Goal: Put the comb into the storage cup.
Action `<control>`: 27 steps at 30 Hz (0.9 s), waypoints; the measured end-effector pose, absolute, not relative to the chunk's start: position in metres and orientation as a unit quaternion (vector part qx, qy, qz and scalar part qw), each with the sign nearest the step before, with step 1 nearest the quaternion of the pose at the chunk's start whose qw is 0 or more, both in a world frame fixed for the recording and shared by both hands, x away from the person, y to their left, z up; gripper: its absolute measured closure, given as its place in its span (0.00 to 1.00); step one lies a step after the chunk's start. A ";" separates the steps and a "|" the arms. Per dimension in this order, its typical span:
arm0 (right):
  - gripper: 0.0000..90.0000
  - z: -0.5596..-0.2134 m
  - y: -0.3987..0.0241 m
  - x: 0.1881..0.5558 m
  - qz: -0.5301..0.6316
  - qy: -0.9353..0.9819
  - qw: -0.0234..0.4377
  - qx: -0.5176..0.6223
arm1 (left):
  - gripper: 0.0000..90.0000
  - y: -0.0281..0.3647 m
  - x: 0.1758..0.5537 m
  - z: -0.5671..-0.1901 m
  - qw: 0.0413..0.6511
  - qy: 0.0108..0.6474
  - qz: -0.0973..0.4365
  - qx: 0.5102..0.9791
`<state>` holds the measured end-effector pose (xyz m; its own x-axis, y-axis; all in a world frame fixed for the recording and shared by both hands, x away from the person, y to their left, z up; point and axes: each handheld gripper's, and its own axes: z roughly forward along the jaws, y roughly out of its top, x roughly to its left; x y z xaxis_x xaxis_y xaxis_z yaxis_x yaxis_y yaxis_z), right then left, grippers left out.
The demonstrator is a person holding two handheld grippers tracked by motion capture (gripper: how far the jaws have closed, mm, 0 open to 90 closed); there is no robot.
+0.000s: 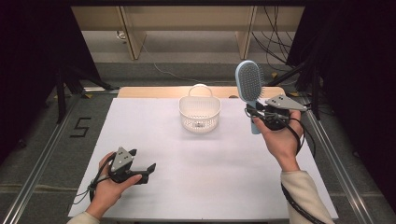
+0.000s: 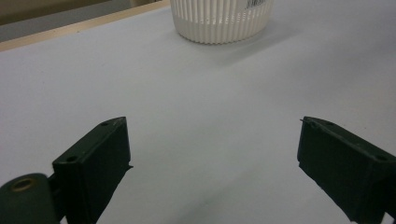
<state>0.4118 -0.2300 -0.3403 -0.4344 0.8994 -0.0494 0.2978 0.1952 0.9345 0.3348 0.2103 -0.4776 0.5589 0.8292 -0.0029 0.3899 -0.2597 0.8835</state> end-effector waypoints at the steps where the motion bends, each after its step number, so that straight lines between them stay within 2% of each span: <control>1: 0.78 -0.340 -0.230 0.412 0.471 0.704 0.320 0.425 | 0.10 0.210 0.335 -0.478 0.456 0.403 0.241 0.756; 27: 0.78 -0.341 -0.223 0.419 0.476 0.703 0.318 0.422 | 0.10 0.210 0.335 -0.478 0.456 0.403 0.241 0.756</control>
<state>0.4193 -0.2230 -0.3414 -0.4426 0.8955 -0.0458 0.2904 0.1915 0.9376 0.3350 0.2099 -0.4777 0.5591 0.8291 -0.0029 0.3896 -0.2597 0.8836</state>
